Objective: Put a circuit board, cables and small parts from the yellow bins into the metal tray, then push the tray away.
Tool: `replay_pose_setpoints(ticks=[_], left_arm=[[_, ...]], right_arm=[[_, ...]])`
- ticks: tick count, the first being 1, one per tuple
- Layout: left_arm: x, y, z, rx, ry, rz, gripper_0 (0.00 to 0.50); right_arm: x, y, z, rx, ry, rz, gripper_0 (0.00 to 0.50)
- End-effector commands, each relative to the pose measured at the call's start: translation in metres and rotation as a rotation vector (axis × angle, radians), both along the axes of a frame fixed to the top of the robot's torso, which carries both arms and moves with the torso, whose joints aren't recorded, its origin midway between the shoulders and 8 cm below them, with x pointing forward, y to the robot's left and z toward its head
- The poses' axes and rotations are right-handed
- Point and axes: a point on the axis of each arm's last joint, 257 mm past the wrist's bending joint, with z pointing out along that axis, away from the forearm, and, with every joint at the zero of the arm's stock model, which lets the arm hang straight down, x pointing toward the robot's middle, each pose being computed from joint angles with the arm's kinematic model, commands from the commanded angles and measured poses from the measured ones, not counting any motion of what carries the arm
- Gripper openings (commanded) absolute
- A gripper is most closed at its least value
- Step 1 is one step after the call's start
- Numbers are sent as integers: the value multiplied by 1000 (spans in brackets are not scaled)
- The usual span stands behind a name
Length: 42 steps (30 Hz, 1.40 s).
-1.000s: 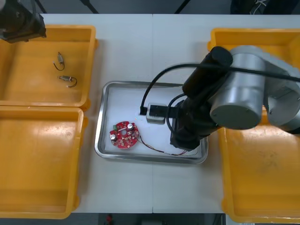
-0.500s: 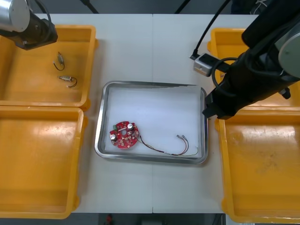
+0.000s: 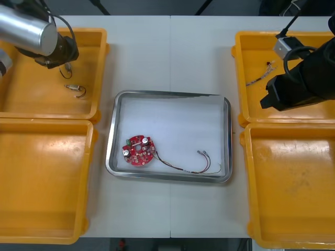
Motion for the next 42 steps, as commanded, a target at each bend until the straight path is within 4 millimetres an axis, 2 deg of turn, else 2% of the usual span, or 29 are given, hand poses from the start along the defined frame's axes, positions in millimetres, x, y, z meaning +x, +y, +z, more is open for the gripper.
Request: replay_pose_setpoints(ticks=[1, 9, 14, 18, 19, 20, 21, 22, 23, 24, 33, 39, 42], left_arm=[[12, -22, 21, -7, -44, 9, 500], [14, -20, 4, -71, -38, 29, 500], [16, -23, 1, -98, -45, 31, 500], [15, -25, -1, -105, -40, 27, 500], [15, -26, -1, -106, -39, 26, 467], [15, -26, -1, -105, -39, 25, 360], [15, -26, -1, -105, -39, 25, 291], [15, -25, -1, -100, -39, 22, 145], [15, -25, -1, -99, -39, 21, 39], [14, -25, -2, -97, -37, 22, 10], [14, -14, -2, -40, -34, 16, 0], [6, -7, 16, -38, -6, 20, 0], [-4, -1, 36, -27, 34, 29, 0]], right_arm=[[12, -33, 10, 8, -19, -178, 500], [30, -50, 16, 73, 16, -343, 500], [40, -56, 20, 90, 56, -449, 500], [57, -57, 24, 121, 63, -544, 500], [63, -55, 25, 132, 66, -559, 500], [68, -55, 26, 142, 70, -576, 500], [71, -55, 27, 147, 73, -585, 500], [76, -54, 28, 157, 76, -604, 500], [81, -54, 31, 165, 77, -622, 500], [84, -53, 32, 169, 77, -629, 500], [127, -48, 40, 225, 57, -790, 500], [153, -43, 34, 294, 19, -918, 500], [164, -41, 26, 334, 3, -982, 500]])
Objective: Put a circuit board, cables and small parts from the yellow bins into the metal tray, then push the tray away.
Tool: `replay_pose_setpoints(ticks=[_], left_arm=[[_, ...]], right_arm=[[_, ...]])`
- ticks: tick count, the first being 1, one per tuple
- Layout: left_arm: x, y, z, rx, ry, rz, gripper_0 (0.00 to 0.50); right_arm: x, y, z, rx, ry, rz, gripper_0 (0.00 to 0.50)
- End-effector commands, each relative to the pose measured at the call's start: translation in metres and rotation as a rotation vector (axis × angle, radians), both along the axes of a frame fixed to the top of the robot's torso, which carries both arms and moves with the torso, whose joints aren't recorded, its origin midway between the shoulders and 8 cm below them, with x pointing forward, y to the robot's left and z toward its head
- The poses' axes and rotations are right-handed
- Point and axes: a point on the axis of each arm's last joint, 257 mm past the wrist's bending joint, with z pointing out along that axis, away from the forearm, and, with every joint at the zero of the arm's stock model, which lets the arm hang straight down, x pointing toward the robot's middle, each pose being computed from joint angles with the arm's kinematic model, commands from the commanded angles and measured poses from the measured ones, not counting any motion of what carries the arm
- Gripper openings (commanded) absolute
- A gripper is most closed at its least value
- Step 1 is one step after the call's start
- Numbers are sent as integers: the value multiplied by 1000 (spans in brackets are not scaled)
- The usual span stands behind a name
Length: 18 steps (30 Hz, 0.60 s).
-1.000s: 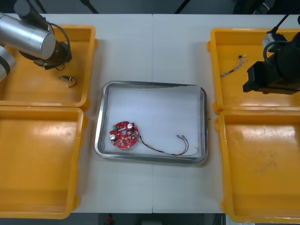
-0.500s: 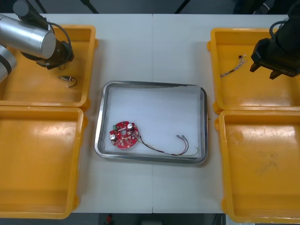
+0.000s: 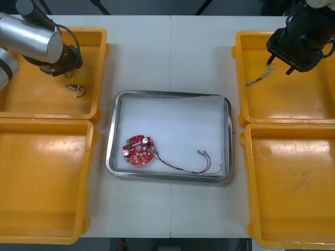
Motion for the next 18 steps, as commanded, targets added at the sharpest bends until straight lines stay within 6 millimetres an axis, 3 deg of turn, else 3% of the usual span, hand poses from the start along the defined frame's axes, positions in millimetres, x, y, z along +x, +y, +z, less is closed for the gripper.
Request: replay_pose_setpoints(ticks=[1, 9, 18], left_arm=[[1, 3, 66, -3, -21, 22, 0], [-21, 7, 104, -21, 20, 23, 0], [-57, -8, 120, -38, 112, -14, 0]], right_arm=[[24, 20, 23, 38, -85, -47, 500], [42, 15, 2, 130, -113, -205, 500], [54, 16, -14, 229, -120, -277, 500]])
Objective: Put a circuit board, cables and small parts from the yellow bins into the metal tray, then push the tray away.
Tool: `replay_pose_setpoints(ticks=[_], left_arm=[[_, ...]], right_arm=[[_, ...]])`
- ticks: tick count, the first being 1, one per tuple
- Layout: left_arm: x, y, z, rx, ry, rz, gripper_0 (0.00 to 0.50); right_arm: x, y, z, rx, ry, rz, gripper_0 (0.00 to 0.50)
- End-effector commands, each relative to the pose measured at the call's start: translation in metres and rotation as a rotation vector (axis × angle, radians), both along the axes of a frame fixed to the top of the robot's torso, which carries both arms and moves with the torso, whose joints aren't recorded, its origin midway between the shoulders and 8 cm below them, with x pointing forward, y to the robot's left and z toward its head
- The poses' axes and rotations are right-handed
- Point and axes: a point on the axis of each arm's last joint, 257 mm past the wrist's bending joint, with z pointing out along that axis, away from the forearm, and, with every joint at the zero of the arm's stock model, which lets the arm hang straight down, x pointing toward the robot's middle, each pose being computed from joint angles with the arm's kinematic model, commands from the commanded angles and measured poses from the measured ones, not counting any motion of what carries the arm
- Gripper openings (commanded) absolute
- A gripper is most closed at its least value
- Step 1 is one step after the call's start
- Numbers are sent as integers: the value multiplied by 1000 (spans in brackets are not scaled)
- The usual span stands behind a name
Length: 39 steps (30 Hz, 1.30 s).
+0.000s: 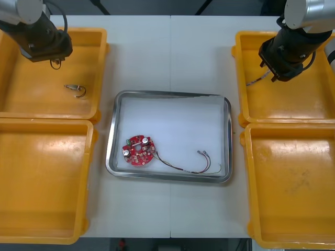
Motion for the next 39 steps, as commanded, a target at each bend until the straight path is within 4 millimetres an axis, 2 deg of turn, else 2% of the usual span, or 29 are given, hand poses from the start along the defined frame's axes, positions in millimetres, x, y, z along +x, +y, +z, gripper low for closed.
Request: replay_pose_setpoints(ticks=[1, 10, 21, 30, 35, 39], left_arm=[[-7, -5, 61, -55, -46, 12, 0], [-36, -40, 70, -153, 13, 5, 0], [-66, -80, 64, -201, 17, 48, 0], [-86, -119, 52, -269, 36, 103, 0], [-96, -149, 32, -288, 44, 141, 0], [-101, -164, 15, -272, 31, 176, 0]], right_arm=[[20, 18, 27, 78, -76, -32, 500], [30, 22, 8, 86, -90, -46, 500], [29, 21, -13, 110, -62, -64, 500], [28, 21, -26, 130, -50, -68, 500], [25, 27, -35, 125, -27, -48, 500], [22, 36, -43, 111, -11, -22, 500]])
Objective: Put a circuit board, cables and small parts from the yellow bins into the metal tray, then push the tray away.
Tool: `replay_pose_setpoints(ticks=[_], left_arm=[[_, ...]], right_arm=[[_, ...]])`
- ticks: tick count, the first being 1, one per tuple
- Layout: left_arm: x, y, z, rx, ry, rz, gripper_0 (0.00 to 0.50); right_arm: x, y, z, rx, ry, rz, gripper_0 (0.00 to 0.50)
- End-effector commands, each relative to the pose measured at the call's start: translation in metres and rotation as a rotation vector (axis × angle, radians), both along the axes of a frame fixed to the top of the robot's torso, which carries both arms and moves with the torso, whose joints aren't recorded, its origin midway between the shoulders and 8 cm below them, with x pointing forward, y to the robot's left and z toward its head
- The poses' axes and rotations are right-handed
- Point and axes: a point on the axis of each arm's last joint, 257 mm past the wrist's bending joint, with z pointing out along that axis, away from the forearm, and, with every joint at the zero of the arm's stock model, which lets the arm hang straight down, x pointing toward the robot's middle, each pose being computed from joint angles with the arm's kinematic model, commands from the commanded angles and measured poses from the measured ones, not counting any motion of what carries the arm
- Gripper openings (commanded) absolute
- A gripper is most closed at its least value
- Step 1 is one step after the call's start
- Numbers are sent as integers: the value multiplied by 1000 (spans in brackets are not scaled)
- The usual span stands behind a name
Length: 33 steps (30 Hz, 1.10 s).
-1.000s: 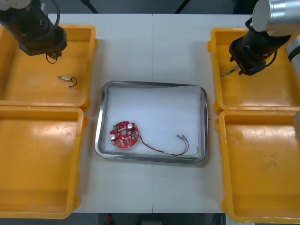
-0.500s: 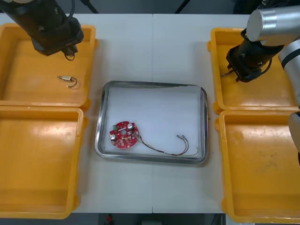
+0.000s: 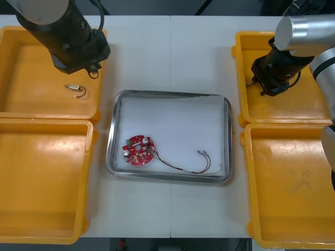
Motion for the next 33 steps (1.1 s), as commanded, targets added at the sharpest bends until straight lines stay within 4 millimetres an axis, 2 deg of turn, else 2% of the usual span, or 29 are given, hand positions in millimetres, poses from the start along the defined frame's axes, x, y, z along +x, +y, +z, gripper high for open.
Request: replay_pose_setpoints(ticks=[1, 7, 13, 19, 25, 33], left_arm=[[-9, -26, -17, -44, -7, 112, 0], [-14, -50, -34, -61, 5, 134, 0], [-18, -78, -64, -53, 33, 119, 1], [-15, -95, -93, -64, 36, 117, 1], [-12, -96, -118, -42, 30, 120, 0], [-21, -91, -141, 5, 48, 118, 0]], right_arm=[[11, 32, 19, 12, -31, 40, 500], [10, 39, 15, 22, -24, 52, 500], [6, 40, 8, 36, -12, 51, 500], [2, 36, -2, 32, 3, 48, 500], [1, 27, -1, 19, 3, 42, 500], [0, 20, -3, 5, 5, 41, 500]])
